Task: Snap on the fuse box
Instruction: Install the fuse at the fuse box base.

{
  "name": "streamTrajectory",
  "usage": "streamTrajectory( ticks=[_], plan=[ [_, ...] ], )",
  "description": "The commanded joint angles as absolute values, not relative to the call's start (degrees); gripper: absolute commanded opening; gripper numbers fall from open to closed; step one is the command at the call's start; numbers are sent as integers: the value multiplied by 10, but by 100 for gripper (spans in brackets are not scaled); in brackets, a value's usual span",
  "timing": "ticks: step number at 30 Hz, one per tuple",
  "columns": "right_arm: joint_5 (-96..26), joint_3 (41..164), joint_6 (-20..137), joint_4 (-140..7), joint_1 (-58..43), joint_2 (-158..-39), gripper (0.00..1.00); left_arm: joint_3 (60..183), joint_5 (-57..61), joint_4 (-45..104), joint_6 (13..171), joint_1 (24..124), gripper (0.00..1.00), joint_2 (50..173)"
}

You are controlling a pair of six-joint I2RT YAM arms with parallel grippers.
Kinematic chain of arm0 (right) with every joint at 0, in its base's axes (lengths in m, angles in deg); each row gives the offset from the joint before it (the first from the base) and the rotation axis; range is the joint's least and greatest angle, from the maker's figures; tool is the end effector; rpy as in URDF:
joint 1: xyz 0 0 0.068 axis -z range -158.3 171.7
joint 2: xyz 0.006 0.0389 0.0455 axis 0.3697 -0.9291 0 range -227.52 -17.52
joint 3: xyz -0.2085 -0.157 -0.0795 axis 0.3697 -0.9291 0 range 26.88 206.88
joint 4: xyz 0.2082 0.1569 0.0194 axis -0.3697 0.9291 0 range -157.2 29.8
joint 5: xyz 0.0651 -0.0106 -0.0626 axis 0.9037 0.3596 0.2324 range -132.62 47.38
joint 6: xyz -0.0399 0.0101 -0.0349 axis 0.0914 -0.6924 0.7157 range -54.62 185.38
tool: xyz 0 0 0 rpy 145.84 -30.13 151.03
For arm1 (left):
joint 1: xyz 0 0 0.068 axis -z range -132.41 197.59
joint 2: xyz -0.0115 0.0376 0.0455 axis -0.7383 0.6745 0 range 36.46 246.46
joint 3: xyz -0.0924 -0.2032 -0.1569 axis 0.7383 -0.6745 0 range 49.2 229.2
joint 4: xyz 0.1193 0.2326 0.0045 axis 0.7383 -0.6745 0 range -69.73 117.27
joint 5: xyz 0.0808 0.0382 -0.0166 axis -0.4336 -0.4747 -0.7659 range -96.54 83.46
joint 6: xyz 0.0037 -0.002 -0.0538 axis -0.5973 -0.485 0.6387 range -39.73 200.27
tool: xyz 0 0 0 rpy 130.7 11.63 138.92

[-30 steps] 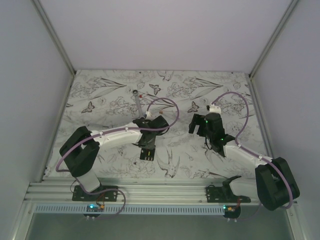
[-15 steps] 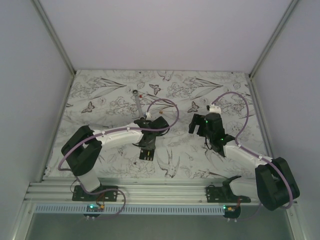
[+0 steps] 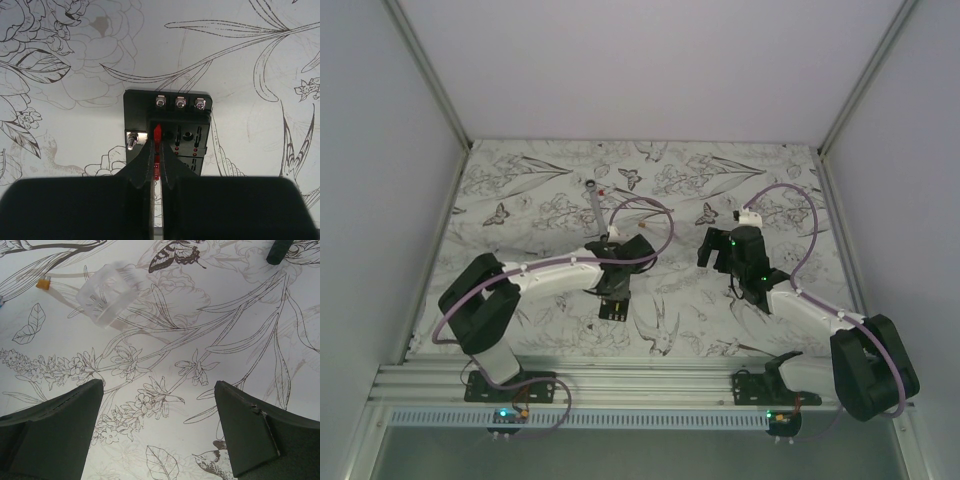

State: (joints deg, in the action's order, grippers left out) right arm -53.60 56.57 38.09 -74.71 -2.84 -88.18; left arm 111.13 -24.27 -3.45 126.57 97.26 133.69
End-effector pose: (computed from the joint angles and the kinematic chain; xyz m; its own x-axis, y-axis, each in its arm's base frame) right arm 0.2281 0.0967 0.1872 -0.5664 0.2363 -0.7895 -0.0039 0.9572 0.2893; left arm 0.2228 -0.2459 0.1842 -0.8756 -0.0326 -0.4819 0.0188 0.9947 -0.1016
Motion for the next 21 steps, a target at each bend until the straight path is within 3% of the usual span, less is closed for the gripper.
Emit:
streamTrajectory(
  ticks=[1, 11, 15, 21],
  plan=[
    [-534, 571, 375, -768, -25, -887, 100, 1042, -207, -28, 1302, 973, 0, 1374],
    [-528, 572, 373, -770, -25, -889, 100, 1041, -197, -4, 1286, 972, 0, 1355],
    [-528, 571, 373, -770, -25, -887, 100, 1062, -201, -5, 1268, 972, 23, 1327],
    [-526, 570, 373, -770, -25, -886, 100, 1100, -225, -7, 1238, 970, 39, 1294]
  ],
)
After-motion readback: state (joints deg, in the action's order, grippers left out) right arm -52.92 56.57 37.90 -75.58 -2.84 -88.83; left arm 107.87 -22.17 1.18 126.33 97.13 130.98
